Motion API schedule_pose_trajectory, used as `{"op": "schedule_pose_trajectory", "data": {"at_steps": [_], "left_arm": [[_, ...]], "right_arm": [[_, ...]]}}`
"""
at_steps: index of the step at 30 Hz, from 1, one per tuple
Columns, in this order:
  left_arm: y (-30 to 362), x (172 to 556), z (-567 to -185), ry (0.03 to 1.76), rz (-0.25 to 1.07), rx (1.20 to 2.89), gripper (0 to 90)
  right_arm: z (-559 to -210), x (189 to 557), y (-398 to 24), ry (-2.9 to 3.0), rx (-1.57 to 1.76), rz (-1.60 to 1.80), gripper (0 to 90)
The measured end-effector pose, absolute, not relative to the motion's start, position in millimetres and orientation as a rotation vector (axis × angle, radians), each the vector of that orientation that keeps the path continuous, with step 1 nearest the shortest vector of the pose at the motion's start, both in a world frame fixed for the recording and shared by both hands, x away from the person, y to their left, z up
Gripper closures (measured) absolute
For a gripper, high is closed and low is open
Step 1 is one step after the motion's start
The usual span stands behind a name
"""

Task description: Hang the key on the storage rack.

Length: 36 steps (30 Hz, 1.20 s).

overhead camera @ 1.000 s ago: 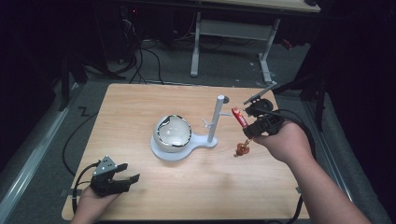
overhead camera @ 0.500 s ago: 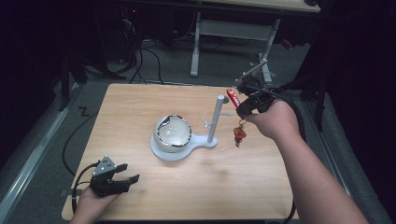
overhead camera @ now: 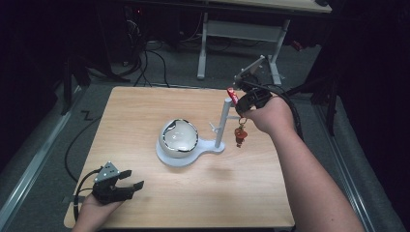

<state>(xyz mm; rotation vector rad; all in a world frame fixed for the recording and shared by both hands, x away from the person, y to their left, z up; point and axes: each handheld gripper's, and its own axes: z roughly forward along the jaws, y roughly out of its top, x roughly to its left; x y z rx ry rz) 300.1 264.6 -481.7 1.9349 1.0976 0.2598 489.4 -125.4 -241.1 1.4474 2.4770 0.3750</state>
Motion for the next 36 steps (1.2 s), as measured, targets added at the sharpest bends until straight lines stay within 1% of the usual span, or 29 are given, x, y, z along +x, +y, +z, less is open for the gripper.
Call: {"op": "schedule_pose_trajectory", "data": {"at_steps": [9,10,13,20,30,34,36], "left_arm": [[265,300,-481,1.096,0.260,1.934,31.3],[264,299,-481,1.102,0.242,1.932,31.3],[265,300,-481,1.098,0.257,1.932,31.3],[265,300,-481,1.096,0.256,1.933,31.3],[262,301,-482,1.092,0.255,1.945,31.3],[262,300,-482,1.090,0.256,1.951,31.3],[262,299,-483,1.092,0.258,1.952,31.3]], "right_arm": [[-236,490,-121,2.472,1.451,0.409,73.6],[-237,492,-121,2.473,1.447,0.408,73.0],[-239,494,-120,2.464,1.463,0.407,69.9],[-237,492,-122,2.443,1.469,0.424,69.6],[-229,483,-139,2.398,1.488,0.450,64.2],[-234,477,-148,2.401,1.481,0.465,64.8],[-239,473,-152,2.398,1.478,0.463,63.3]]}}
